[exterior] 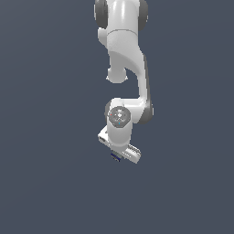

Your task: Pick up the object and move it to a goal position.

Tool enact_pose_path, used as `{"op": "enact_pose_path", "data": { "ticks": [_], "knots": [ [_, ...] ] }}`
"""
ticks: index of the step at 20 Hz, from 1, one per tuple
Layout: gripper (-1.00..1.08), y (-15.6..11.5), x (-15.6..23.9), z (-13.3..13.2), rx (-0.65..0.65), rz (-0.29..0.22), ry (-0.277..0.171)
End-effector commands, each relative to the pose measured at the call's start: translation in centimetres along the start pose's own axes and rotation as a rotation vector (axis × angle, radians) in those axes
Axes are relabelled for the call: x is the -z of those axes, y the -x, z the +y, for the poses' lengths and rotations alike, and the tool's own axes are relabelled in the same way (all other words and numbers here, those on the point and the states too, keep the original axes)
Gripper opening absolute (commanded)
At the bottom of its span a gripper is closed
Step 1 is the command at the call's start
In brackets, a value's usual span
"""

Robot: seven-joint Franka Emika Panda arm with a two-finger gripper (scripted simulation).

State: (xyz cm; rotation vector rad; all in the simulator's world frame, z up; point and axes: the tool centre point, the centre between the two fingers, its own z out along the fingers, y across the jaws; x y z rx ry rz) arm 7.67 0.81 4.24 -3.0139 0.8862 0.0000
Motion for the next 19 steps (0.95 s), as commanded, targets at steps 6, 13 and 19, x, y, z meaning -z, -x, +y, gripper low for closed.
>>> {"op": "enact_pose_path", "data": {
  "ticks": [6, 13, 19],
  "knots": [
    [-1.0, -2.9, 0.8, -1.3, 0.0, 0.0, 0.0],
    [-1.0, -4.2, 1.2, -1.9, 0.0, 0.0, 0.0],
    [-1.0, -4.5, 1.3, -2.1, 0.0, 0.0, 0.0]
  ]
}}
